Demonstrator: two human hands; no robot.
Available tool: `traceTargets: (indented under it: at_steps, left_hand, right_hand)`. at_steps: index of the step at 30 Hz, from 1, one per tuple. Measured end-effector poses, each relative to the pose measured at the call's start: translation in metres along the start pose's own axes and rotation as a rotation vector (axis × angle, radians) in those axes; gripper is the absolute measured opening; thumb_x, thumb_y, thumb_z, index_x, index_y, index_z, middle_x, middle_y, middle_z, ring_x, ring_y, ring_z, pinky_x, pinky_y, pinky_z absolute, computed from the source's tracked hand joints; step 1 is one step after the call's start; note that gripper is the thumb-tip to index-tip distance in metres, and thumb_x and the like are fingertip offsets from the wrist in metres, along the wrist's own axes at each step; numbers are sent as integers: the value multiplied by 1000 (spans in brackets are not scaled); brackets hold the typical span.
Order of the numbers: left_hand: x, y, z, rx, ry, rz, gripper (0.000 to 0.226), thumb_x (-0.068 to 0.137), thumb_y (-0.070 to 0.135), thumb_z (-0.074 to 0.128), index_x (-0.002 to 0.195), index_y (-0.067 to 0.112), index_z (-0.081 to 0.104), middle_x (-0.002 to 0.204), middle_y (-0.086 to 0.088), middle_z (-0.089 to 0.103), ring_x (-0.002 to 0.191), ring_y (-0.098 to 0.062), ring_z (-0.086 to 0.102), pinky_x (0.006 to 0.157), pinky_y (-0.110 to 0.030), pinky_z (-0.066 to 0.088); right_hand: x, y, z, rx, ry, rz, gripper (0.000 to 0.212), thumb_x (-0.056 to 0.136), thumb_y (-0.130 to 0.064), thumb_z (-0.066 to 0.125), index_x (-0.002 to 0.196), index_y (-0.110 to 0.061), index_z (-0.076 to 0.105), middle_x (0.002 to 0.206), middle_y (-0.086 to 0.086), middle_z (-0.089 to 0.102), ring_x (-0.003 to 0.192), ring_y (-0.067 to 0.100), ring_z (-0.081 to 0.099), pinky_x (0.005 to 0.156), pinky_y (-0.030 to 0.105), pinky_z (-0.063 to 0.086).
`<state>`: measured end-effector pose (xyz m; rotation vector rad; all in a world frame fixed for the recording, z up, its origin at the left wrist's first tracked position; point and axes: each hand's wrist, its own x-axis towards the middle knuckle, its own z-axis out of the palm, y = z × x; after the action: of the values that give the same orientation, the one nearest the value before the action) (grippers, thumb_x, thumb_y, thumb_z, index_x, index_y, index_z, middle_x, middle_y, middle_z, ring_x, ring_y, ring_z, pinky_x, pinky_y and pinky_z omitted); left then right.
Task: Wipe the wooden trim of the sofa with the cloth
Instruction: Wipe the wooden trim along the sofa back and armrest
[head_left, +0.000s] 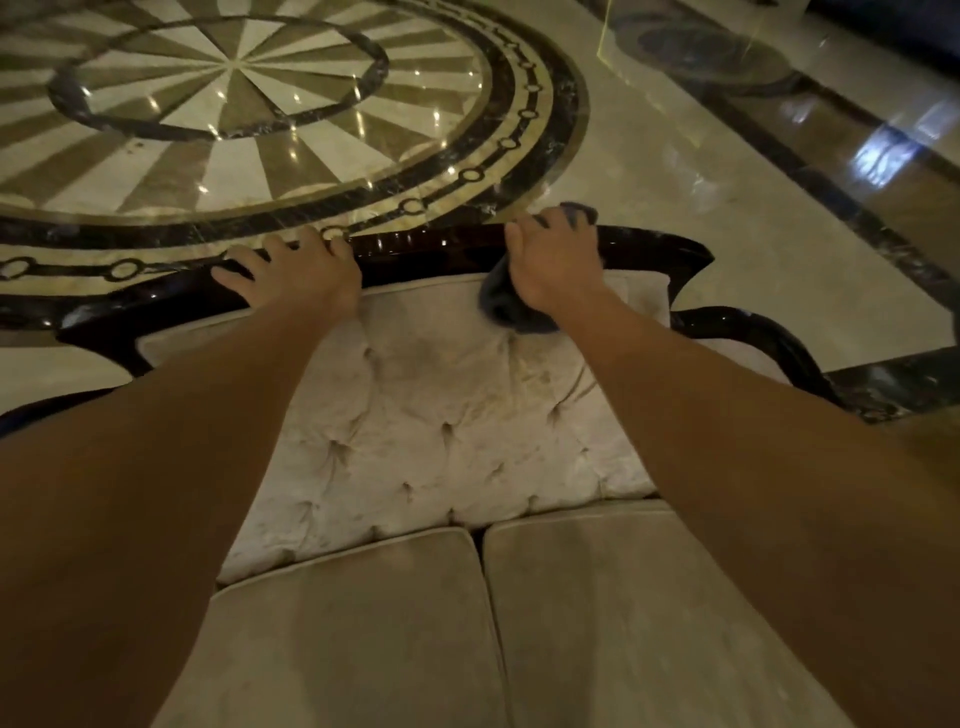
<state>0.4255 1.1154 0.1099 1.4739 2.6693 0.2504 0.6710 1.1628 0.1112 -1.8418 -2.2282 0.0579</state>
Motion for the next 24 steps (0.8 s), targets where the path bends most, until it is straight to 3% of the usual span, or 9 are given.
traceTargets:
  at_steps: [4,6,9,13,17,20,22,24]
  left_hand:
    - [-22,74,7,64,26,87,64,95,51,16,143,17,41,153,-24,32,142,-49,18,111,-70,2]
    - [-39,112,15,94,66,195,61,95,50,19,136,14,47,147,-25,40,138,-48,28,111,-69,9]
    - [-57,166,27,126,112,296,58,96,49,23,130,12,50,141,-25,47,133,-48,35,110,-66,16]
    - [-79,227,41,156,107,385,60,98,51,23,136,12,46,141,-23,47,133,-47,35,111,-64,18]
    - [-103,277,57,165,117,520,58,100,50,24,141,13,42,144,-21,45,134,-45,35,112,-63,18]
    - [-107,302,71,175,136,590,54,101,47,23,140,14,42,144,-18,46,135,-44,35,112,-65,16]
    - [-107,317,81,194,158,617,53,101,46,24,139,15,43,142,-17,49,133,-44,36,111,-66,16]
    - [-112,334,94,230,208,678,50,101,45,28,138,15,44,139,-17,50,130,-43,40,110,-65,19]
  right_hand:
    - [2,23,3,-67,53,-293,50,106,-39,21,148,-22,42,146,10,51,135,38,43,115,54,28]
    - [5,60,5,-7,114,-307,49,107,-41,23,147,-24,45,143,8,54,132,35,46,114,51,30]
    - [17,135,5,2,135,-195,38,105,-34,29,131,-21,54,129,10,59,120,35,52,101,48,38]
    - [21,201,8,-31,85,-136,35,102,-24,37,131,-13,54,125,15,63,116,37,53,97,50,44]
    - [16,237,20,212,188,-64,28,101,-13,44,123,-4,60,119,22,64,108,40,57,91,48,46]
    - [14,259,41,385,66,170,41,106,-16,35,146,-6,39,129,24,59,113,41,57,90,42,42]
    - [6,256,63,620,-24,298,50,105,-7,36,154,-6,28,137,29,51,123,42,52,92,39,40]
    - [2,247,84,905,-20,419,48,100,3,45,147,-3,40,137,27,53,126,42,52,83,24,43]
